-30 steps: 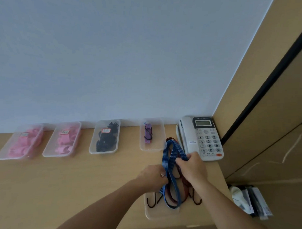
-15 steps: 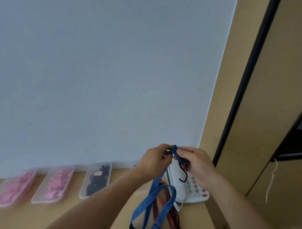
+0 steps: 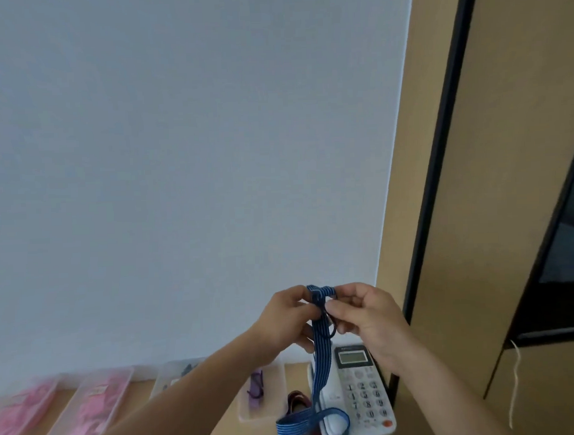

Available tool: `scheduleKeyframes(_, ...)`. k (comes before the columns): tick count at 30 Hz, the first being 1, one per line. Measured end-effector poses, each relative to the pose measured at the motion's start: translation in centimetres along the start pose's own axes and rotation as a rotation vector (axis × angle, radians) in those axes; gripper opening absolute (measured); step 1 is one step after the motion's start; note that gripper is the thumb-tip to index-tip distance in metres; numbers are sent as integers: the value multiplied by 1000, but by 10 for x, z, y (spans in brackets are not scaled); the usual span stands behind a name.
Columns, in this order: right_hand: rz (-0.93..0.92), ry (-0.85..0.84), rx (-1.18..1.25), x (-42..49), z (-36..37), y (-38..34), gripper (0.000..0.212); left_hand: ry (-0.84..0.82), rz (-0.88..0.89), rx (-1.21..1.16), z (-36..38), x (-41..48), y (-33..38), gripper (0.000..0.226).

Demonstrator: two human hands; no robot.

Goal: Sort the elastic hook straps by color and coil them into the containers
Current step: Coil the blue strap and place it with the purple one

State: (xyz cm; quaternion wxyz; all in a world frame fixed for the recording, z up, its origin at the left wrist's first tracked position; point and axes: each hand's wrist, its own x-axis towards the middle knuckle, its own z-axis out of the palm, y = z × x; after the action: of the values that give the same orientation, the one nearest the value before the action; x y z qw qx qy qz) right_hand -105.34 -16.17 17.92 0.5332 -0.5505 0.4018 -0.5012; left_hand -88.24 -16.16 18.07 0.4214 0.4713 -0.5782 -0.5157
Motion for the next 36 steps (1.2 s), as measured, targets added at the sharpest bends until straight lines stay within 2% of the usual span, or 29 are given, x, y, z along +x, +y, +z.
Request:
scheduleKeyframes(2,-30,87,41,2,3,-2,18,-77,-5,-59,-1,-5,-2,18)
scheduleKeyframes(5,-82,156,-6,4,8,-3,19,-198,-23,-131,-5,-11,-3,40)
scheduleKeyframes(8,-109,165,-102,7,12,-3,15,-221,-11,-139,-11,-16,-5,48)
scheduleKeyframes(12,-104,138,-73,8,17,-1,12,-228,73,-5,-16,-20,-6,59)
scheduleKeyframes(17,-115,181,-46,10,26,2,12,-141,93,44,-15,-15,-4,33)
scheduleKeyframes(20,-131,239,-134,10,26,1,12,-120,91,11,-15,-15,-5,16)
scheduleKeyframes(22,-121,204,-160,8,25,2,14,-106,93,-34,-14,-16,-5,12)
scheduleKeyframes(26,-72,70,-129,0,25,8,13,-70,86,-6,-13,-17,-1,15)
scheduleKeyframes(29,-86,73,-137,-1,26,11,8,-132,68,174,-13,-19,1,21)
scheduleKeyframes(31,-82,88,-120,0,26,10,7,-146,34,211,-19,-20,3,26)
scheduleKeyframes(33,-66,89,-101,2,25,9,10,-100,29,193,-27,-20,6,29)
scheduleKeyframes(36,-13,15,-120,2,29,9,16,18,119,162,-35,-19,11,23)
